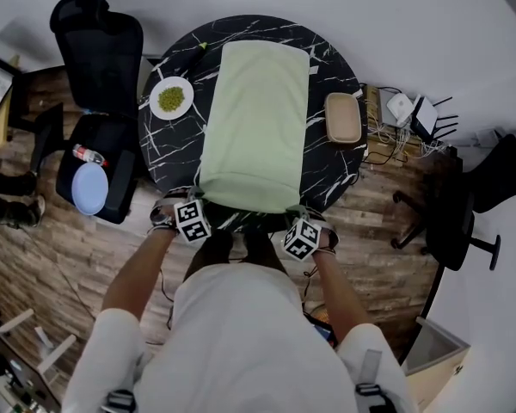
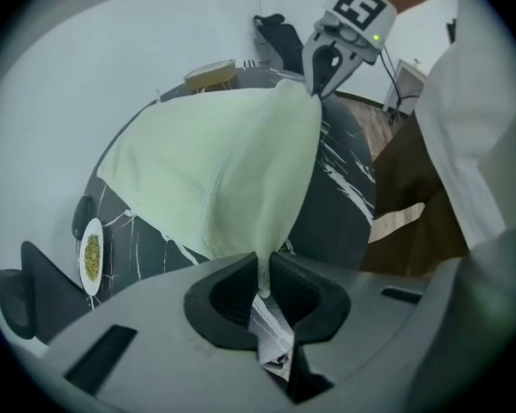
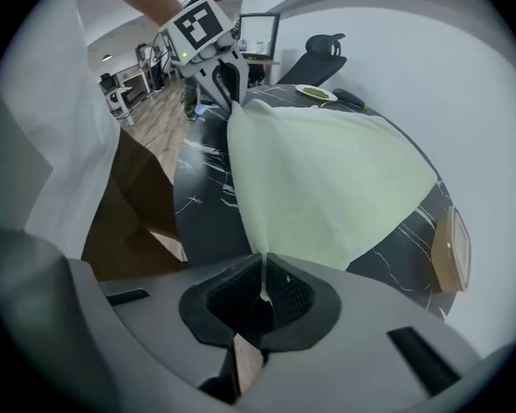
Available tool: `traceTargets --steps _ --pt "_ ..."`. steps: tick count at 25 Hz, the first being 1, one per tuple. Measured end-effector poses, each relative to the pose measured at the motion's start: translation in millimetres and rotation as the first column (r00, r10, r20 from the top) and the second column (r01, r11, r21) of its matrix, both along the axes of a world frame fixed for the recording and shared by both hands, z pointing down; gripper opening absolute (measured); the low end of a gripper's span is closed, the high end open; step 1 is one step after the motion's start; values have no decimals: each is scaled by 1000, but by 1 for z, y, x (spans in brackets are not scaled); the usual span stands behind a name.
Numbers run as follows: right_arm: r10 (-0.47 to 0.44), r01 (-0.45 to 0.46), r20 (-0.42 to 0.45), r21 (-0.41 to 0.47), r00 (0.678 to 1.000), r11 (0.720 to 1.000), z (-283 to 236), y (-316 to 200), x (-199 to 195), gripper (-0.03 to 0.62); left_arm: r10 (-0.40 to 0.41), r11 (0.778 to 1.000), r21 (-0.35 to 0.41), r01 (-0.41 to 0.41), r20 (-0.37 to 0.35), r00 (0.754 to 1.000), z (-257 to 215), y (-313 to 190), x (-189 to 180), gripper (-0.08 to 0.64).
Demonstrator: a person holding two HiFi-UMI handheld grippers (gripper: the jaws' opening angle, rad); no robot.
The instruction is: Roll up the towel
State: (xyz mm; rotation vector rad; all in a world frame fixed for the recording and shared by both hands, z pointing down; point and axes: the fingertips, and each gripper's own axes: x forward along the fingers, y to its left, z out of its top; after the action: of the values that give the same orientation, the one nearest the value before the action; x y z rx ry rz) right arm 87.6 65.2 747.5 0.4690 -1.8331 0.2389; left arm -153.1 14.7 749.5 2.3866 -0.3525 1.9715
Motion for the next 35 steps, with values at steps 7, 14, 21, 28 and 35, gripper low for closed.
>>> traceTargets --steps 7,14,21,28,35 --pt "-25 25 -4 2 1000 1000 -12 9 4 8 10 1000 -17 -10 -19 1000 -11 24 -4 23" --pt "-53 56 33 -100 998 993 -33 69 0 8 35 994 -100 -40 -50 998 -27 87 -8 24" --pt "-35 48 94 -143 995 989 -65 90 -8 8 -1 983 -181 -8 -47 999 -47 118 -16 25" --pt "9 -5 129 -28 992 1000 -92 18 -5 8 -65 992 -114 57 -67 996 -68 56 -13 25" --pt "34 -39 77 57 996 998 -78 -40 4 8 -100 994 -59 96 -66 993 -61 -6 -3 28"
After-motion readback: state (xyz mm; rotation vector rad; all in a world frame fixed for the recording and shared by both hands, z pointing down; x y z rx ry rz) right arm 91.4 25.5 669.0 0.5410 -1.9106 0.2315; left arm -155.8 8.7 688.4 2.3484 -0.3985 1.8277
